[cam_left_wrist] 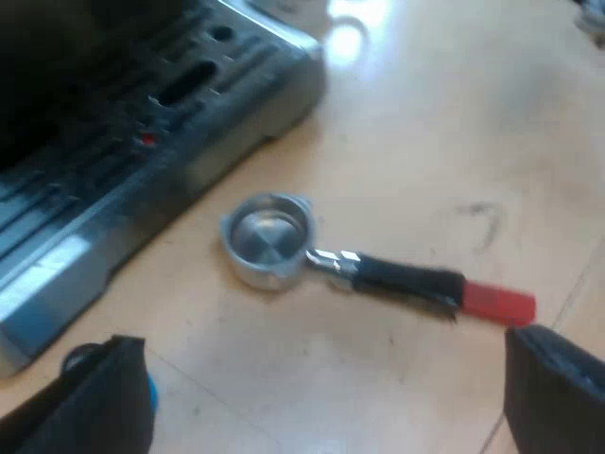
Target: Put the handle in the coffee machine
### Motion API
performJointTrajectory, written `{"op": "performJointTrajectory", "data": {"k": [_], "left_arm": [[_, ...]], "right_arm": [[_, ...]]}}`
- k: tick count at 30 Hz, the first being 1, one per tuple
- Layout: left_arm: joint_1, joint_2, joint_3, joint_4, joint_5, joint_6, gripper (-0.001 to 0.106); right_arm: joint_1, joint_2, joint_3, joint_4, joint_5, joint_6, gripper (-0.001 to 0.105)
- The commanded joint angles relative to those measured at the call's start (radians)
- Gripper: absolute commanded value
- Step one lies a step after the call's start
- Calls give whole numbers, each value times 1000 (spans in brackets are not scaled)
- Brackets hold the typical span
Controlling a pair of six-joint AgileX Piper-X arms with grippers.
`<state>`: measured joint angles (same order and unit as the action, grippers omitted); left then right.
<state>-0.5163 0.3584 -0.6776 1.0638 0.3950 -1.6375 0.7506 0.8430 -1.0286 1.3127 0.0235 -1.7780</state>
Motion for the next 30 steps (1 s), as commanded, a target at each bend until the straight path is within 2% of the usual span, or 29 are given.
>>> {"op": "performJointTrajectory", "data": {"k": [1,8,9,11,15,17,19,25,30], "left_arm": [[-46,19,-7,21,19,13,77],[-163,64,-7,32,44,35,77],[-172,68,-7,34,56,39,77],[-214,104,-7,39,113,50,77],[-247,138,-7,33,115,52,77],[-273,178,-7,30,108,103,77],[-286,199,-7,24,91,118,77],[-307,260,-3,-63,87,118,77],[-307,307,59,-164,87,118,77]], "right_arm": [[64,24,-11,7,-4,47,70],[168,54,-11,-20,1,155,70],[170,54,-11,-22,1,159,70],[190,57,-11,-43,1,215,70],[198,65,-2,-64,2,245,70],[198,65,27,-106,2,275,70],[198,65,58,-146,2,290,70],[198,71,167,-242,2,332,70],[198,127,210,-262,2,343,70]]}}
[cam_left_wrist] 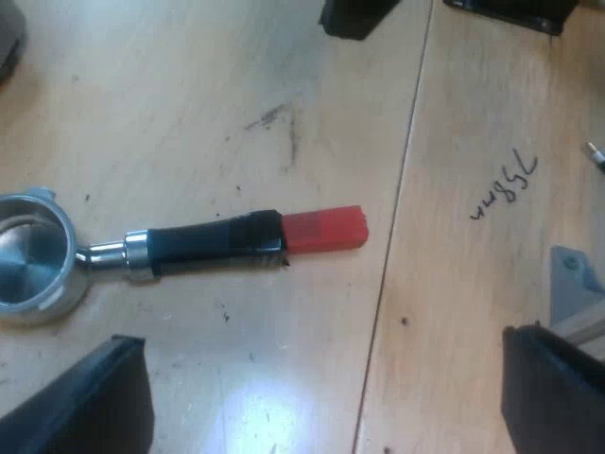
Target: Put the handle in the coffee machine
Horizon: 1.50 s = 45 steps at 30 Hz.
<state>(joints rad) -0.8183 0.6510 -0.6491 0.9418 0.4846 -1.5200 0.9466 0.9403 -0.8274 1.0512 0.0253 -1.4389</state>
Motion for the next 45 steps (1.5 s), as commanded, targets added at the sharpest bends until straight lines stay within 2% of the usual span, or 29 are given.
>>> {"op": "performJointTrajectory", "data": {"k": [1,3,7,9,13,15,17,19,22,27,33,37,39,41,43,45], "left_arm": [[-5,23,51,-65,-2,1,77],[-5,30,73,-94,-4,-5,77],[-5,32,104,-126,-61,-22,77],[-5,32,109,-126,-62,-22,77],[-5,32,131,-126,-66,-22,77],[-5,32,150,-126,-69,-22,77],[-5,32,175,-137,-69,-22,77],[-5,32,203,-155,-69,-22,77],[-5,32,212,-162,-69,-22,77],[-5,32,211,-178,-71,-22,77],[-5,32,211,-184,-109,-22,77],[-5,32,206,-169,-109,-26,77],[-5,25,174,-125,-132,-26,77],[-5,23,139,-60,-198,-24,77],[-5,21,113,-20,-235,-24,77],[-5,17,97,11,-238,-22,77]], "right_arm": [[2,52,10,-1,0,4,70],[2,90,9,-4,0,4,70],[2,182,9,-41,-2,4,67],[2,216,9,-58,-4,4,58],[2,280,9,-106,-11,4,31],[2,309,9,-132,-38,4,22],[2,348,9,-169,-69,11,6],[2,366,9,-186,-75,15,0],[2,386,9,-204,-75,16,0],[2,440,9,-264,-144,68,0],[39,464,4,-300,-151,83,0],[105,503,4,-365,-180,139,0],[128,512,4,-396,-187,163,0],[157,520,4,-434,-187,190,0],[175,524,4,-459,-187,205,0],[186,530,3,-484,-187,219,0]]}}
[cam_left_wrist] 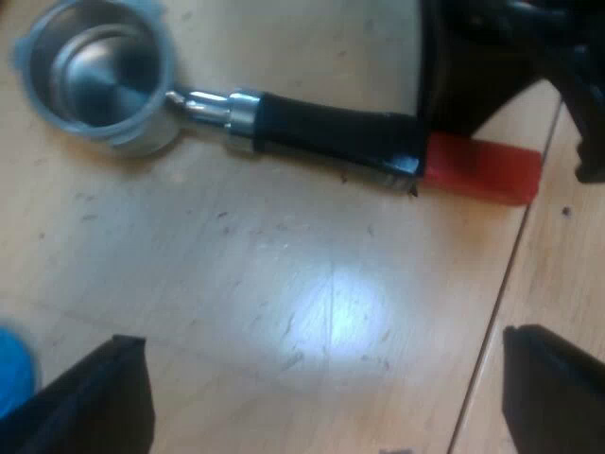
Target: Put the handle in the coffee machine
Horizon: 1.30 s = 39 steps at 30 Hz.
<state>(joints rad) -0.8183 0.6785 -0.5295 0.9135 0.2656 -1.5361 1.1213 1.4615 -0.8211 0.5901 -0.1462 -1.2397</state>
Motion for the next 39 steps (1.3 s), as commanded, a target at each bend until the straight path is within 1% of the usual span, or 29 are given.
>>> {"op": "performJointTrajectory", "data": {"k": [1,3,9,11,12,14,20,25,29,31,32,36,39], "left_arm": [[-5,-15,-34,71,-19,-6,77],[-5,-25,-42,97,-23,-6,77],[-5,-90,-44,149,-39,-10,77],[-5,-125,-46,178,-71,-10,77],[-5,-137,-46,185,-74,-10,77],[-5,-162,-46,216,-75,-24,77],[-5,-236,-46,265,-81,-78,77],[-5,-293,-56,281,-97,-115,77],[-5,-316,-85,311,-109,-121,77],[-5,-317,-99,313,-129,-121,77],[-5,-317,-110,315,-139,-121,77],[-5,-317,-139,315,-143,-121,77],[-5,-317,-164,315,-168,-121,77]], "right_arm": [[13,10,-5,-30,-15,29,0],[16,19,-11,-57,-15,44,0],[16,88,-89,-77,-15,39,0],[16,136,-132,-77,-18,40,0],[19,147,-139,-77,-22,40,0],[28,187,-183,-77,-30,28,0],[37,264,-279,-110,-31,25,0],[37,290,-297,-162,-31,25,0],[37,290,-297,-234,4,-21,0],[37,290,-297,-239,7,-21,0],[37,286,-297,-221,6,-21,0],[37,258,-297,-126,14,-21,0],[37,215,-297,-55,71,-21,0]]}}
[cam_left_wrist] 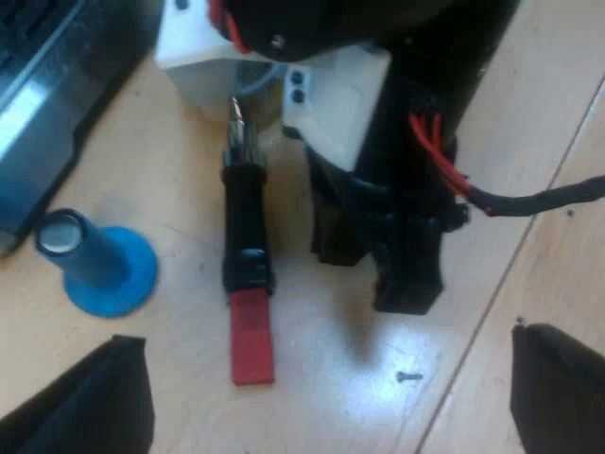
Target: Put the handle in the coffee machine
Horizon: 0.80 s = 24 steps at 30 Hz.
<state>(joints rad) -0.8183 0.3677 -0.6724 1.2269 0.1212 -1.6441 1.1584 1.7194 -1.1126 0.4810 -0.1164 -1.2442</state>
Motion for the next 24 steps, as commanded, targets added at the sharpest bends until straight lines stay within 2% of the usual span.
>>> {"op": "performJointTrajectory", "data": {"k": [1,4,11,13,18,20,21,22,24], "left_arm": [[-5,-8,-31,2,-39,-13,77],[-5,-7,-50,2,-44,-13,77],[-5,-7,-57,-3,-44,-13,77],[-5,-7,-57,-20,-44,-13,77],[-5,-7,-55,-74,-44,-13,77],[-5,-7,-55,-90,-44,-13,77],[-5,-7,-51,-100,-42,-13,77],[-5,-7,-49,-107,-42,-13,77],[-5,-5,-39,-128,-42,-13,77]], "right_arm": [[0,-61,-5,82,62,-19,0],[0,-115,-5,157,126,-50,0],[-2,-259,-5,296,369,-162,0],[-8,-289,-5,309,390,-175,0],[-62,-360,-5,309,362,-175,2],[-91,-374,-5,309,328,-175,10],[-112,-378,-5,309,306,-175,20],[-115,-378,-5,309,302,-175,23],[-146,-378,-5,305,262,-205,54]]}}
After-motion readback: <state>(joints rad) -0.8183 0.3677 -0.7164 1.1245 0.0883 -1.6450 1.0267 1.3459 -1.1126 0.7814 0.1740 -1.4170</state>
